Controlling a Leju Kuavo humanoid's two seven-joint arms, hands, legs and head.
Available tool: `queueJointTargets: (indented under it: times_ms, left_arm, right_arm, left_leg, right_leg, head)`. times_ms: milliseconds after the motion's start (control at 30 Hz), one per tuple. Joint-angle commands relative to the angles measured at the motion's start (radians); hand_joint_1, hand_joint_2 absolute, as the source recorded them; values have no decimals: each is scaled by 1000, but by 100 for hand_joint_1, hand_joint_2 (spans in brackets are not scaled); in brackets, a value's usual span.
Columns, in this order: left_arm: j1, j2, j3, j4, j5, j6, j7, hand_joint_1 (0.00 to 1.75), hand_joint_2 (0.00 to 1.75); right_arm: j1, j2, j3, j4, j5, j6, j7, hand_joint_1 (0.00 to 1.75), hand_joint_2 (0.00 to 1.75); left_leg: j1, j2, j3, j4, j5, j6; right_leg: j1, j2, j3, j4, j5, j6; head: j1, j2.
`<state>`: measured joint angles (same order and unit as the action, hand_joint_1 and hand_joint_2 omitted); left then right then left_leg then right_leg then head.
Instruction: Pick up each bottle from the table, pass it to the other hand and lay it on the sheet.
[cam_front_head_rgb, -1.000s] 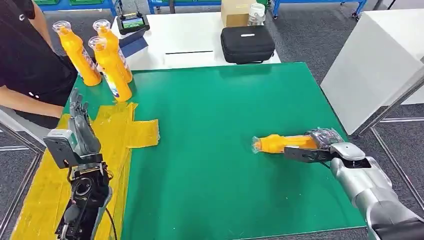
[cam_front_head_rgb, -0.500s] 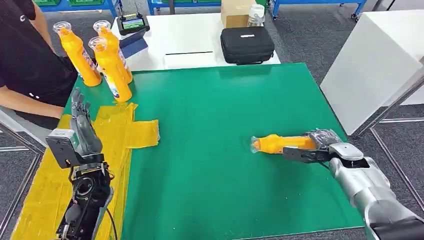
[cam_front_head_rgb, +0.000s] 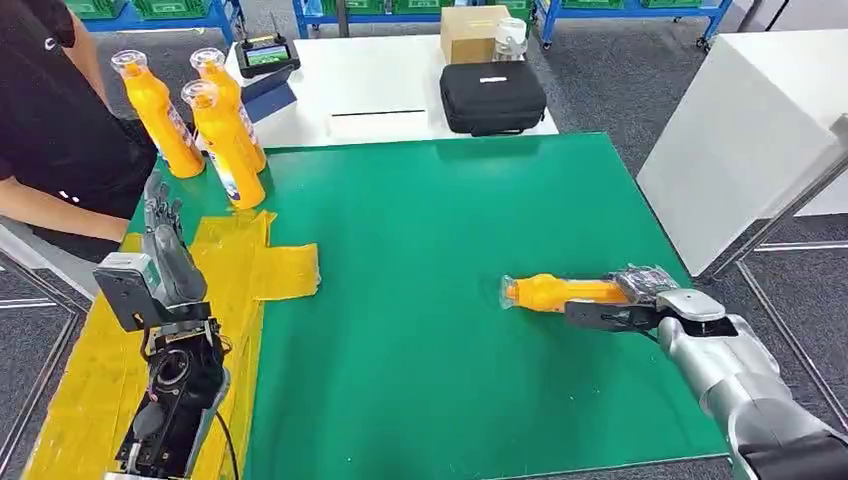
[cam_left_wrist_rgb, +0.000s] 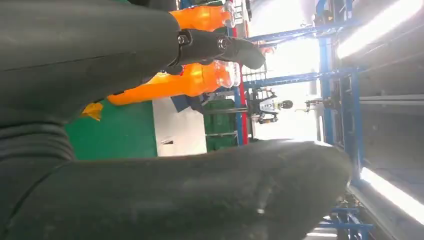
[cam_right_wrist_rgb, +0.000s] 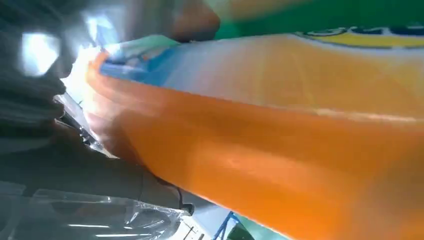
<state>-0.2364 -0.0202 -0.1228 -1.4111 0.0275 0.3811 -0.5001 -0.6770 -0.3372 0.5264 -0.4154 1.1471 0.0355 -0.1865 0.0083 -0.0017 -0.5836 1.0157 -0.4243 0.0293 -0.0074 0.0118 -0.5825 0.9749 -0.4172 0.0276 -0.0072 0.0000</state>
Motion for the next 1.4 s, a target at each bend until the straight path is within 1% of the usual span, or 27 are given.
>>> queueJointTargets:
  times_ms: [33, 67, 100, 333, 367, 500, 533, 567, 600, 667, 700, 733, 767, 800, 833, 900, 933, 967, 1033, 1067, 1100, 1167, 1200, 1300, 1333, 1400]
  left_arm:
    - [-28, 22, -25, 72, 9, 14, -6, 0, 0]
    - [-25, 24, -27, 68, 11, 16, -8, 0, 0]
    - [-22, 26, -28, 65, 13, 17, -9, 0, 0]
    - [-18, 27, -27, 63, 15, 19, -10, 0, 0]
    - [16, 33, -22, 28, 38, -6, 8, 0, 0]
    - [26, 33, -14, 20, 40, -12, 10, 0, 0]
    - [26, 33, -14, 20, 40, -12, 10, 0, 0]
    - [25, 32, -14, 20, 40, -12, 10, 0, 0]
    - [25, 32, -14, 20, 40, -12, 10, 0, 0]
    - [24, 32, -14, 20, 40, -12, 10, 0, 0]
    - [22, 39, -16, 27, 86, -71, 49, 0, 0]
    - [18, 39, -12, 38, 155, -142, 87, 0, 0]
    - [3, 36, -3, 59, 188, -173, 103, 0, 0]
    - [-14, 33, 4, 87, 232, -214, 122, 0, 0]
    - [-19, 33, 4, 99, 248, -234, 125, 0, 175]
    - [1, 28, 8, 95, 282, -275, 128, 0, 175]
    - [16, 24, 10, 84, 304, -297, 131, 0, 175]
    - [32, 23, 11, 70, 332, -323, 138, 0, 175]
    - [51, 24, 7, 51, 339, -332, 137, 0, 175]
    - [63, 23, 4, 32, 353, -350, 134, 0, 175]
    - [76, 23, -6, 15, 356, -358, 135, 0, 175]
    - [76, 21, -24, 2, 361, -365, 136, 0, 175]
    - [74, 20, -27, 2, 362, -365, 137, 0, 175]
    - [66, 21, -31, 6, 365, -362, 139, 0, 175]
    - [61, 18, -39, 7, 371, -370, 141, 0, 175]
    - [52, 5, -68, 0, 372, -383, 146, 0, 175]
  right_arm:
    - [80, 50, 66, 100, 6, 49, -8, 175, 175]
    - [76, 51, 66, 103, 3, 49, -7, 175, 175]
    - [75, 52, 60, 103, -5, 42, -6, 175, 175]
    - [72, 53, 50, 100, -16, 33, -6, 175, 175]
    - [107, 60, -105, 22, -201, -70, -121, 175, 175]
    - [109, 53, -98, -21, -212, -44, -112, 175, 175]
    - [109, 53, -98, -21, -212, -44, -112, 175, 175]
    - [110, 52, -97, -20, -212, -43, -113, 175, 175]
    - [110, 52, -97, -20, -212, -43, -113, 175, 175]
    - [112, 52, -97, -19, -212, -43, -113, 175, 175]
    - [113, 63, -162, -41, -303, -47, -178, 175, 175]
    - [109, 68, -202, -84, -389, -24, -250, 175, 175]
    - [101, 81, -235, -140, -478, 40, -291, 175, 175]
    - [108, 78, -230, -243, -545, 122, -269, 175, 175]
    - [135, 80, -253, -337, -659, 219, -298, 175, 175]
    - [190, 63, -227, -516, -780, 294, -290, 175, 175]
    - [198, 67, -213, -569, -809, 301, -296, 175, 175]
    - [192, 76, -189, -615, -830, 309, -290, 175, 175]
    - [174, 105, -156, -663, -826, 291, -277, 175, 175]
    - [160, 140, -150, -673, -841, 286, -275, 175, 175]
    - [136, 173, -132, -657, -858, 280, -253, 175, 175]
    - [108, 214, -117, -619, -867, 254, -241, 175, 175]
    - [104, 217, -111, -611, -868, 249, -240, 175, 175]
    - [103, 218, -115, -596, -885, 241, -251, 175, 175]
    - [87, 239, -111, -576, -882, 237, -247, 175, 175]
    - [46, 313, -101, -514, -858, 193, -194, 175, 175]
  left_leg:
    - [2, -3, -5, -1, 3, -2]
    - [2, -3, -4, -4, 3, -2]
    - [2, -3, -2, -2, 2, -2]
    - [2, -3, -2, -2, 2, -2]
    - [2, -3, -4, -3, 3, -2]
    - [2, 1, -4, 0, -1, -2]
    - [2, 1, -9, -3, 2, -3]
    - [3, 3, -5, -1, -1, -3]
    - [2, 3, -7, -1, 0, -3]
    - [3, 2, -5, 0, -1, -2]
    - [3, 1, -7, -1, 1, -3]
    - [3, 2, -6, 0, -1, -2]
    - [3, 2, -8, -1, 1, -3]
    - [2, 4, -7, -1, 0, -3]
    - [2, 4, -10, -1, 1, -3]
    - [2, 5, -10, 0, 0, -2]
    - [1, 5, -12, -1, 1, -3]
    - [1, 6, -15, -1, 1, -3]
    - [0, 6, -20, 0, 3, -3]
    - [0, 4, -24, 0, 5, -1]
    - [1, 4, -28, 1, 7, -2]
    - [1, 4, -30, 1, 6, -2]
    - [1, 6, -29, 1, 5, -3]
    - [1, 2, -31, 1, 7, -3]
    - [1, -1, -34, 1, 7, -2]
    - [1, -2, -35, 1, 7, -2]
  right_leg:
    - [2, -4, 0, -3, 3, -1]
    - [2, -4, 7, -5, 3, -1]
    - [2, -4, 10, -3, 2, -1]
    - [2, -4, 10, -4, 2, -1]
    - [2, -5, 8, -5, 3, -1]
    - [1, 1, 9, -3, 1, 0]
    - [1, 0, 3, -5, 3, -1]
    - [2, 1, 8, -3, 1, -1]
    - [1, 0, 5, -4, 2, -1]
    - [1, 0, 7, -3, 1, 0]
    - [2, -2, 5, -4, 2, -1]
    - [1, 0, 6, -3, 1, 0]
    - [1, 0, 4, -4, 2, -1]
    - [1, 2, 4, -3, 2, -1]
    - [1, 2, 1, -2, 3, -1]
    - [0, 4, 1, -1, 2, 0]
    - [0, 3, -1, -1, 3, -1]
    - [0, 3, -4, -1, 3, -1]
    - [-1, 4, -9, 1, 4, -2]
    - [-1, 3, -12, 1, 4, -1]
    - [0, 3, -15, 1, 5, -1]
    - [0, 3, -17, 2, 5, -1]
    - [0, 5, -17, 2, 4, -1]
    - [0, 1, -19, 2, 4, -1]
    - [0, -2, -21, 2, 4, -1]
    - [0, -4, -21, 2, 4, -1]
  head:
    - [0, 0]
    - [0, 0]
    - [0, 0]
    - [0, 0]
    - [0, 0]
    - [0, 0]
    - [0, 0]
    - [0, 0]
    - [0, 0]
    - [0, 0]
    - [0, 0]
    - [0, 0]
    - [0, 0]
    - [0, 0]
    - [0, 0]
    - [0, 0]
    - [0, 0]
    - [0, 0]
    - [-2, 0]
    - [-1, 0]
    - [0, 0]
    - [-1, 0]
    - [0, 0]
    - [-1, 0]
    - [-1, 0]
    - [0, 0]
